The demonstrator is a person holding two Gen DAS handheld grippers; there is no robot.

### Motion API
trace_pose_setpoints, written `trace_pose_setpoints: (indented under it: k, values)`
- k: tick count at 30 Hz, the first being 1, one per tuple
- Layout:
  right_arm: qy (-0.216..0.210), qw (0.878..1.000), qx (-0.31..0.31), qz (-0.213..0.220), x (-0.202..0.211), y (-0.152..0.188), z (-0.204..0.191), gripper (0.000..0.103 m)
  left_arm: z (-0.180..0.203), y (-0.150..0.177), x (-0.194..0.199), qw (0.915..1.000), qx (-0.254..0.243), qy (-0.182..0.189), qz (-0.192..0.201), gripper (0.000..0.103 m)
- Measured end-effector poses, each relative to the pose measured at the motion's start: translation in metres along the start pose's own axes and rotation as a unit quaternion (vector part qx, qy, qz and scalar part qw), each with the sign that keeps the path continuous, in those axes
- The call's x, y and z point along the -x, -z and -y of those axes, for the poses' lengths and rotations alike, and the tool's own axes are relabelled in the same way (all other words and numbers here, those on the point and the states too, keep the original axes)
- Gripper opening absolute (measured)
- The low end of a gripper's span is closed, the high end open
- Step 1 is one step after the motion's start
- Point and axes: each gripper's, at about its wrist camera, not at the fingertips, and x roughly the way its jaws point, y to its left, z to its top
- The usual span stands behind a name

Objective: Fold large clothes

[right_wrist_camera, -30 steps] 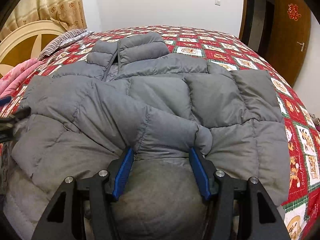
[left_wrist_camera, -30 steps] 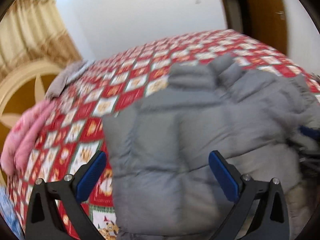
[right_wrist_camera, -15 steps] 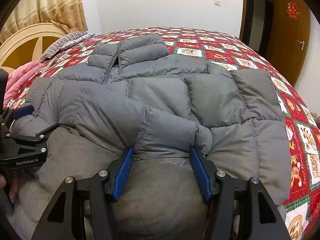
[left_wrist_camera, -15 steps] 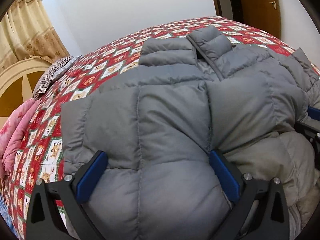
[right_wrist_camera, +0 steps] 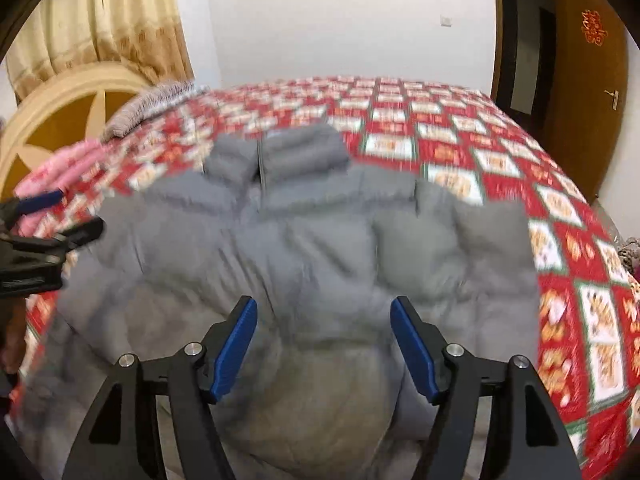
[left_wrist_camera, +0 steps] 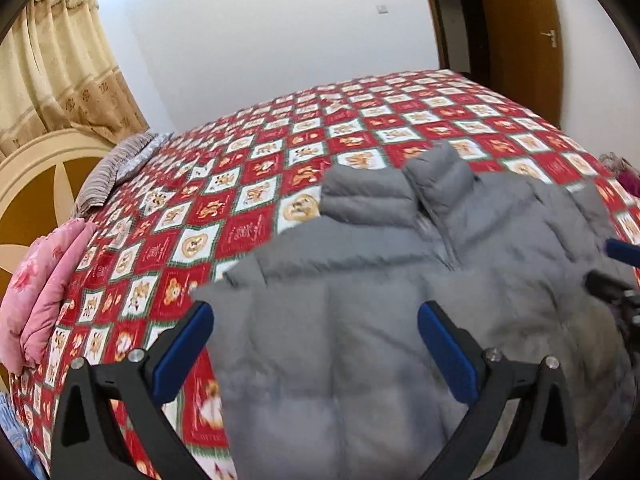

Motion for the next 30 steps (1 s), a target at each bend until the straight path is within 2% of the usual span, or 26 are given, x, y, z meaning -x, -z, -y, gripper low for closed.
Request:
trace_pose_setpoints:
  k: [2, 4, 8, 11, 14, 17, 20, 23, 26, 28, 30]
  values:
    - [-0.016, 1.000, -0.023, -0.008, -0.003, -0.023, 0.007, 0.074, -0.004, -0.015, -0.018, 0.9998, 0.008, -0.014, -0.007, 0.103]
    - [-0.032, 0.998, -0.048, -0.024, -0.017, -0.048, 0.015, 0.075, -0.011, -0.038, -0.042, 0.9994, 0.025, -0.007, -0.025, 0.103]
    - [-0.018, 0.997, -0.057, -0.053, -0.063, -0.100, 0.026, 0.076, -0.026, -0.081, -0.082, 0.9963, 0.072, 0.025, -0.040, 0.103]
    - [-0.014, 0.993, -0.088, -0.071, -0.097, -0.129, 0.039, 0.076, -0.031, -0.101, -0.112, 0.9924, 0.101, 0.037, -0.060, 0.103]
    - [-0.016, 0.989, -0.115, -0.087, -0.132, -0.157, 0.046, 0.076, -0.030, -0.116, -0.147, 0.9891, 0.114, 0.030, -0.088, 0.103]
    - [-0.019, 0.985, -0.137, -0.101, -0.158, -0.177, 0.049, 0.076, -0.023, -0.125, -0.175, 0.9872, 0.106, 0.024, -0.117, 0.103]
    - [-0.020, 0.982, -0.147, -0.115, -0.181, -0.197, 0.049, 0.077, -0.021, -0.132, -0.187, 0.9852, 0.113, 0.038, -0.123, 0.103]
    - [-0.021, 0.978, -0.140, -0.156, -0.207, -0.205, 0.043, 0.078, -0.010, -0.133, -0.194, 0.9863, 0.091, 0.040, -0.132, 0.103]
    - [-0.016, 0.976, -0.127, -0.176, -0.221, -0.206, 0.037, 0.078, -0.002, -0.129, -0.196, 0.9878, 0.066, 0.042, -0.134, 0.103]
    - [-0.019, 0.975, -0.109, -0.195, -0.225, -0.203, 0.031, 0.078, -0.001, -0.123, -0.192, 0.9880, 0.059, 0.056, -0.132, 0.094]
    - [-0.029, 0.976, -0.091, -0.198, -0.220, -0.199, 0.026, 0.074, -0.002, -0.117, -0.183, 0.9875, 0.049, 0.075, -0.130, 0.075]
